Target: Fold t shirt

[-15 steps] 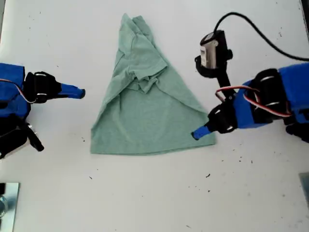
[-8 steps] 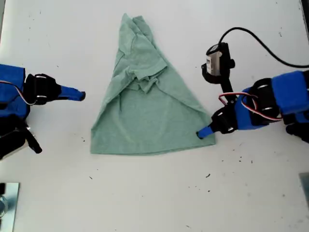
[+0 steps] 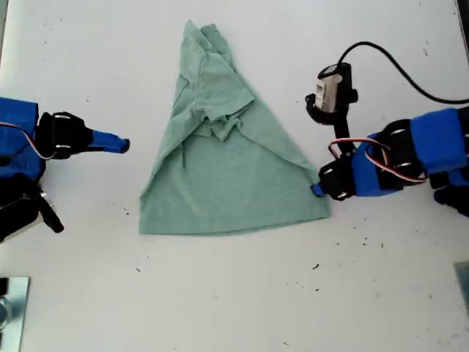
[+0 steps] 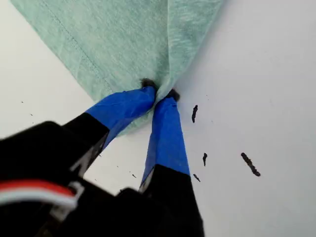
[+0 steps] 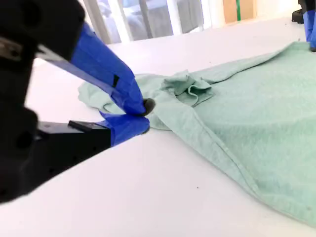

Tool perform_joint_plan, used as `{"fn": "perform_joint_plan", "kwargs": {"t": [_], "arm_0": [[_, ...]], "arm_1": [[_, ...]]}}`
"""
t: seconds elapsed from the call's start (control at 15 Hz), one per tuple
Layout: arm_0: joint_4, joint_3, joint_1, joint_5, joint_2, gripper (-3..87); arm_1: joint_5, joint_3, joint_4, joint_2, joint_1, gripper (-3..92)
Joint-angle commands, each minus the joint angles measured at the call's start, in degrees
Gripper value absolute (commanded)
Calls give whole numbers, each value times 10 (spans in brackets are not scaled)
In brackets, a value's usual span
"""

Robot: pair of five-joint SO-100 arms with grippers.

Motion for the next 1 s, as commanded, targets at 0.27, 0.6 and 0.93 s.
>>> {"fn": "perform_joint_plan", "kwargs": {"t": [0.27, 0.6, 0.93], "arm_0": [[-4, 8, 10, 2, 2, -2], [-4, 9, 7, 4, 3, -2], [-4, 9, 4, 4, 4, -2]], "arm_1": [[-61, -330, 342, -8, 1, 22], [-95, -613, 503, -158, -8, 22], [-125, -801, 349, -240, -36, 22]]}}
